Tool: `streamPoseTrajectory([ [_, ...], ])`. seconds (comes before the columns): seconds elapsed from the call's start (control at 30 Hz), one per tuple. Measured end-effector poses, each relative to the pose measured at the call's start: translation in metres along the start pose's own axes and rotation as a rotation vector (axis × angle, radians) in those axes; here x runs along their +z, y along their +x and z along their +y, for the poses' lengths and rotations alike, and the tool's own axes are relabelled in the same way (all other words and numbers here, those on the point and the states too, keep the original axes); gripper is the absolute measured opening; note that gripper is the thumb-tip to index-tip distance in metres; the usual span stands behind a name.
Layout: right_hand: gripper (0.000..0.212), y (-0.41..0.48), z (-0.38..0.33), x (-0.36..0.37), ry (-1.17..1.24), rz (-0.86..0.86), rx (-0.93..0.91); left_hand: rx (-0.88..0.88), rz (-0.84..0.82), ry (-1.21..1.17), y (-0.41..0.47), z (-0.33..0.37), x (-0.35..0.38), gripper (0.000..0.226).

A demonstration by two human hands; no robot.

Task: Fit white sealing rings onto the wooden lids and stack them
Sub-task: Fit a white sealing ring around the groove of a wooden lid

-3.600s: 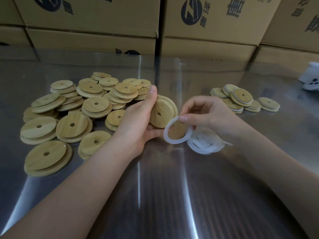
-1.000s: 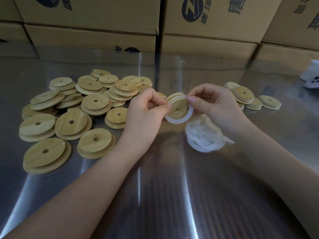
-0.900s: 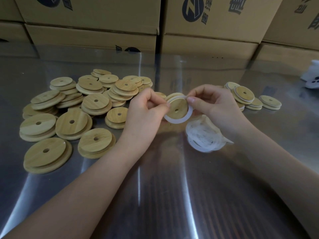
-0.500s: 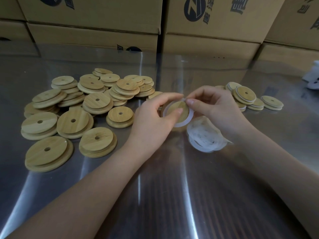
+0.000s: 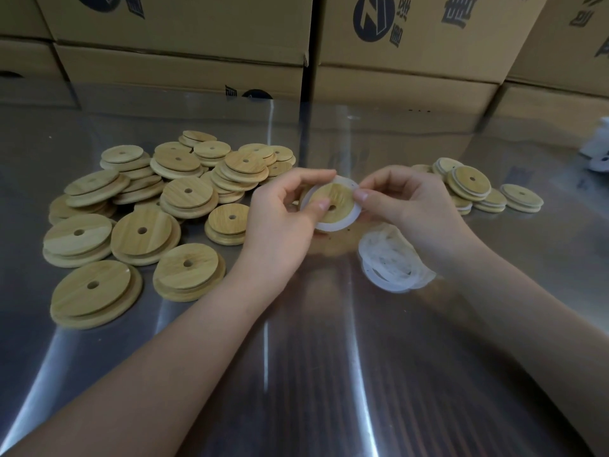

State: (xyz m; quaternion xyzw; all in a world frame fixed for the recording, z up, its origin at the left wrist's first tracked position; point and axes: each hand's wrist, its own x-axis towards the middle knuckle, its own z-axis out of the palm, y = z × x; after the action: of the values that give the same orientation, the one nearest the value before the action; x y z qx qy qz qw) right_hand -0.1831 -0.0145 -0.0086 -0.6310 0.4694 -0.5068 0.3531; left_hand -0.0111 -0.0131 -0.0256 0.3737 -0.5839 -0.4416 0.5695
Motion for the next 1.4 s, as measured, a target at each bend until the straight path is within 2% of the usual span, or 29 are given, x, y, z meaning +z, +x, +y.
streamPoseTrajectory([
  [0.2,0.01,0.001,-0.003,-0.003,-0.001,-0.016,0.057,-0.099,-0.007,-0.064,0.0,0.004,0.0,0.037],
  [0.6,0.013,-0.001,-0.006,-0.005,-0.091,-0.059,0.045,-0.293,-0.015,-0.305,0.0,0.003,0.0,0.035],
  [0.7,0.01,-0.002,-0.005,-0.006,-0.093,-0.058,0.042,-0.34,-0.039,-0.317,0.001,0.003,-0.001,0.041],
  [0.8,0.011,-0.002,-0.005,-0.004,-0.088,-0.084,0.021,-0.373,-0.079,-0.249,0.0,0.004,0.001,0.032],
  [0.93,0.012,-0.003,-0.005,-0.002,-0.075,-0.1,-0.031,-0.293,-0.093,-0.156,-0.001,0.004,0.0,0.017],
  [1.13,0.008,-0.003,-0.003,-0.001,-0.04,-0.072,-0.043,-0.042,0.021,-0.033,0.001,0.004,-0.003,0.025],
  [1.4,0.015,-0.003,0.005,0.005,-0.092,-0.007,-0.126,0.047,0.058,0.095,0.0,0.002,0.0,0.025],
])
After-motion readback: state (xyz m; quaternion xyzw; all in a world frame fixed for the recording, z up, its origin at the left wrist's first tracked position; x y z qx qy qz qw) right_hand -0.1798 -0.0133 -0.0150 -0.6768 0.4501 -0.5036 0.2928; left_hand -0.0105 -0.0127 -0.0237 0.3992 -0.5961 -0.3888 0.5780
